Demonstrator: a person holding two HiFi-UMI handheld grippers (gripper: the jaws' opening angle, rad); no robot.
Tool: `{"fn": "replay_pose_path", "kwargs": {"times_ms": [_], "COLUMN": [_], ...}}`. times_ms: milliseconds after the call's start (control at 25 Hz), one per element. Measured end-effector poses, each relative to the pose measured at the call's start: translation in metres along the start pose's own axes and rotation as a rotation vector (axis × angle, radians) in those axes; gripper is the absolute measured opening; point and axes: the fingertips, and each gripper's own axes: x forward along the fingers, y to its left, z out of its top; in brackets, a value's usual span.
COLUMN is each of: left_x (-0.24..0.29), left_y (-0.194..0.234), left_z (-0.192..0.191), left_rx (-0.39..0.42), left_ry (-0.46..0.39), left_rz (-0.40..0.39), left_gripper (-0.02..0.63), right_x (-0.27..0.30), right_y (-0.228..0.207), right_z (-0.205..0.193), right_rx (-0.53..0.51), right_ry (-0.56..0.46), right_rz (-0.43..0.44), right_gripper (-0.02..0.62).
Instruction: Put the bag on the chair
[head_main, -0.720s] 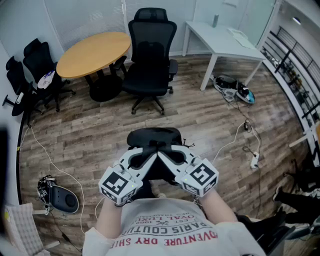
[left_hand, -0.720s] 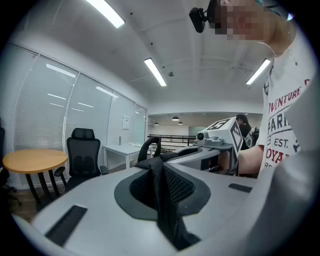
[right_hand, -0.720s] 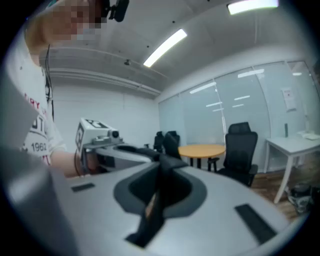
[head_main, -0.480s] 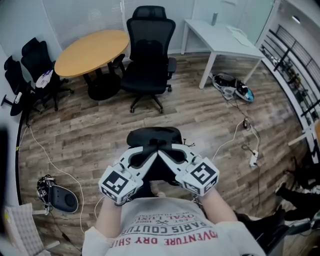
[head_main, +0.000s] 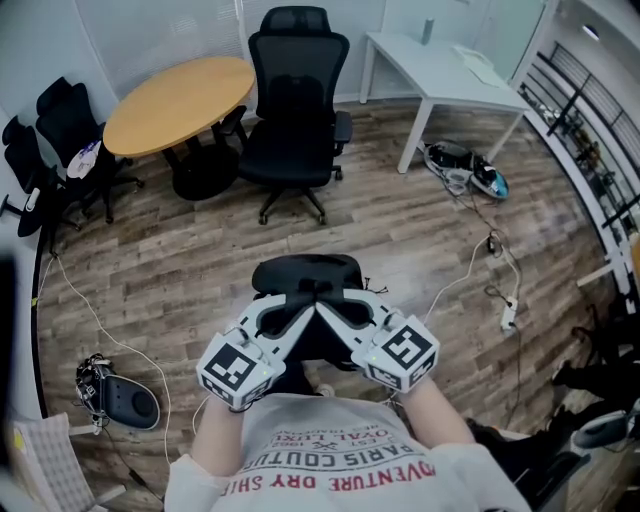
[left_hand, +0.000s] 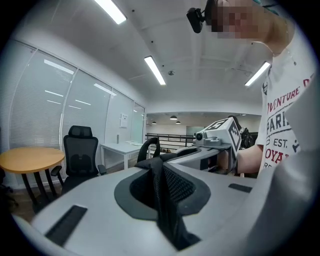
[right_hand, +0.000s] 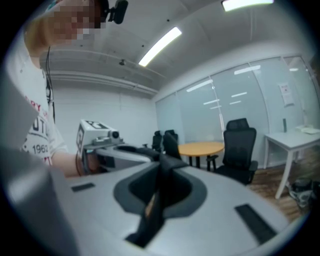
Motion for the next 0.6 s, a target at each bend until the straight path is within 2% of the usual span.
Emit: {"fn": "replay_pose_path", "kwargs": {"times_ms": [280,600], "left_x": [0.009,0.022], "left_y": [0.052,0.143], "left_z": [-0.012,-0.001], "left_rx": [-0.042,-0.016], "left_ry": [-0.001,-0.003], "left_rz": [-0.03,-0.087], "left_gripper": [0.055,0.055], "right_x": [0.045,0.119], "right_y": [-0.03,-0.077], "right_z": [-0.001,0.027], "right_rx": [0.017,-0.004], "right_ry": [0.033,0.04], "right_rz": [-0.013,-0.049], "right_gripper": [0.044,0.044]}}
